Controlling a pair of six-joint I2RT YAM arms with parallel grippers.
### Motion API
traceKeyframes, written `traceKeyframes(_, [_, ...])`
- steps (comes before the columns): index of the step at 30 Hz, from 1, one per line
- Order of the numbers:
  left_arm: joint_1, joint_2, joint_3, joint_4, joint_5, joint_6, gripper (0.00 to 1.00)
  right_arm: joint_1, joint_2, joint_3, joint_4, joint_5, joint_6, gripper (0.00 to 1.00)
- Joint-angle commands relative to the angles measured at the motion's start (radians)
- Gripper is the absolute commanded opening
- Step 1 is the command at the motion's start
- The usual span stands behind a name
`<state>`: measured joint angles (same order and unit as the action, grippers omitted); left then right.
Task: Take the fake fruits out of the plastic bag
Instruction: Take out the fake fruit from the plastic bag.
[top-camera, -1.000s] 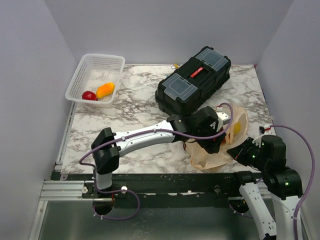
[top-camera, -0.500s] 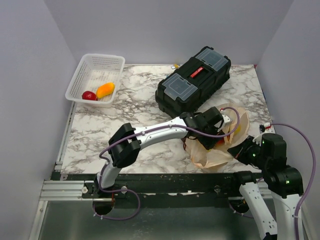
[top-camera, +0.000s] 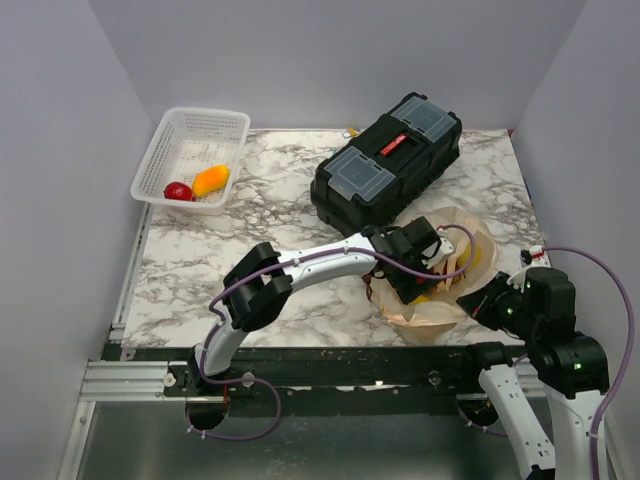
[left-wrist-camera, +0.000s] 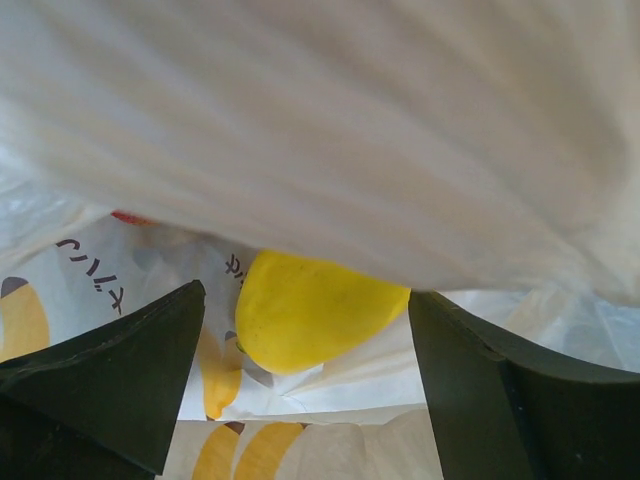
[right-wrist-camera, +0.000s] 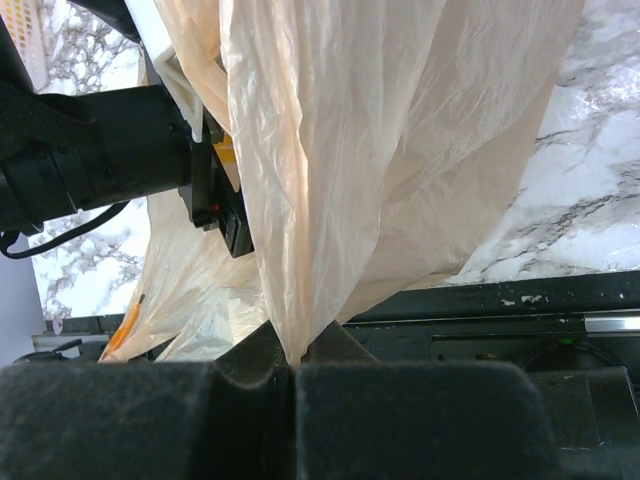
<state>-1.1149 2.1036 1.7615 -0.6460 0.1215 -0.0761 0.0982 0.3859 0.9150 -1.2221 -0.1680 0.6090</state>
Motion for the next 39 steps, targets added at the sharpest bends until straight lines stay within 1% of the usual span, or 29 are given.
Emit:
traceKeyframes(1, [-0.009, 0.012, -0.013, -0.010, 0.060, 0.071, 0.89, -0.002, 0.006, 0.010, -0.007, 0.016, -0.021, 0.01])
traceKeyframes(2, [-0.010, 0.017, -0.016, -0.010, 0.069, 0.099, 0.97, -0.002, 0.008, 0.010, -0.006, 0.016, -0.021, 0.01])
traceKeyframes(3, [-0.012, 0.026, -0.017, -0.015, 0.066, 0.109, 0.99, -0.002, 0.009, 0.012, -0.006, 0.017, -0.021, 0.01])
traceKeyframes(8, [-0.015, 0.063, -0.013, -0.010, -0.006, 0.108, 0.99, -0.002, 0.010, 0.015, -0.007, 0.019, -0.023, 0.01])
traceKeyframes(15, [-0.018, 0.122, 0.019, -0.002, -0.105, 0.081, 0.92, -0.002, 0.006, 0.013, -0.006, 0.022, -0.023, 0.01])
traceKeyframes(18, [-0.023, 0.139, 0.021, -0.001, -0.132, 0.052, 0.85, -0.002, 0.006, 0.014, -0.007, 0.022, -0.024, 0.01])
traceKeyframes(20, [-0.029, 0.132, 0.010, 0.003, -0.144, 0.050, 0.77, -0.002, 0.007, 0.017, -0.009, 0.023, -0.024, 0.01])
traceKeyframes(23, [-0.036, 0.094, -0.012, 0.019, -0.143, 0.047, 0.65, -0.002, 0.008, 0.020, -0.011, 0.025, -0.026, 0.01])
traceKeyframes(27, [-0.041, 0.048, -0.011, 0.011, -0.129, 0.043, 0.55, -0.001, 0.010, 0.019, -0.008, 0.026, -0.026, 0.01])
traceKeyframes(29, [-0.040, 0.019, -0.012, 0.010, -0.122, 0.032, 0.53, -0.002, 0.012, 0.023, -0.009, 0.027, -0.025, 0.01])
traceKeyframes(34, [-0.042, -0.058, -0.036, 0.042, -0.006, -0.020, 0.43, -0.002, 0.012, 0.028, -0.010, 0.039, -0.026, 0.01])
traceKeyframes(39, [-0.041, -0.137, -0.081, 0.087, 0.109, -0.067, 0.39, -0.002, 0.006, 0.030, -0.014, 0.048, -0.023, 0.01])
